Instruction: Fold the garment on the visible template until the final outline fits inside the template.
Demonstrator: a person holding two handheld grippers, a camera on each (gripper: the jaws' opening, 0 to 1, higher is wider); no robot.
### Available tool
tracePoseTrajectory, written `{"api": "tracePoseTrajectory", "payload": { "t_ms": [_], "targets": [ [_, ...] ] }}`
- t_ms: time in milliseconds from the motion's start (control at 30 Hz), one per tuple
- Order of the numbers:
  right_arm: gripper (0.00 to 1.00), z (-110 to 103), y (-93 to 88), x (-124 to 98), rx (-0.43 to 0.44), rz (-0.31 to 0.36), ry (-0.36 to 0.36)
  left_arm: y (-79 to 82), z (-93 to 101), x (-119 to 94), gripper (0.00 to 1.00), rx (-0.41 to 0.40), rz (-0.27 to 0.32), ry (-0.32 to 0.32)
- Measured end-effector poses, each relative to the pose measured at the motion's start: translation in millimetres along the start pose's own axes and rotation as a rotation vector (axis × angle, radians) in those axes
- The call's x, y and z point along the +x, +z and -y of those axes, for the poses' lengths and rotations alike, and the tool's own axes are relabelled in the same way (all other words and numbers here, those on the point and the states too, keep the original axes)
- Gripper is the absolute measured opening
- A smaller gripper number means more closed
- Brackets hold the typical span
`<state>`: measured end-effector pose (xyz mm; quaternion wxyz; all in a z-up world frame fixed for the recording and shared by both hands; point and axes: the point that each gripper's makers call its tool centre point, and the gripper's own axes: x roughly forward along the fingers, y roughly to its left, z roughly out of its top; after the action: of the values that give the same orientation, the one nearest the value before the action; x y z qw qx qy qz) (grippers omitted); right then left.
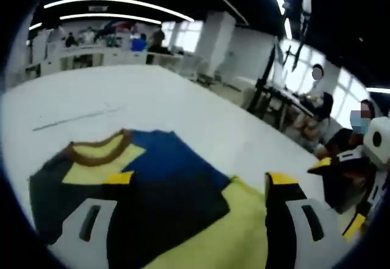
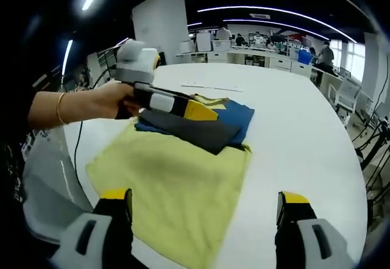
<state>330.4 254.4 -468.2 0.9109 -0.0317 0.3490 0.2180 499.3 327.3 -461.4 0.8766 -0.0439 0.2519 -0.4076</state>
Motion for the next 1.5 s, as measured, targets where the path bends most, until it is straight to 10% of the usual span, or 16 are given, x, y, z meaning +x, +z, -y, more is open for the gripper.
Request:
{"api": "tracePoseTrajectory", "payload": {
  "t_ms": [333,933,1500],
  "targets": [
    [0.99,-4.0,-0.5,3.9,0.032,-0.012,0.009,20.3,-15.8,-29.6,0.99,0.033,0.057,0.040],
    [0.99,-10.1,-10.5,2.9,0.049,-0.053,0.015,6.4,-57.9,-112.6,0.99,0.087,0.013,0.127],
    [0.96,-21.5,-29.8,-1.3,0.041,-0.112,0.048,-63.9,-70.1,-198.1,0.98,0.123,-0.111,0.158]
  ]
}}
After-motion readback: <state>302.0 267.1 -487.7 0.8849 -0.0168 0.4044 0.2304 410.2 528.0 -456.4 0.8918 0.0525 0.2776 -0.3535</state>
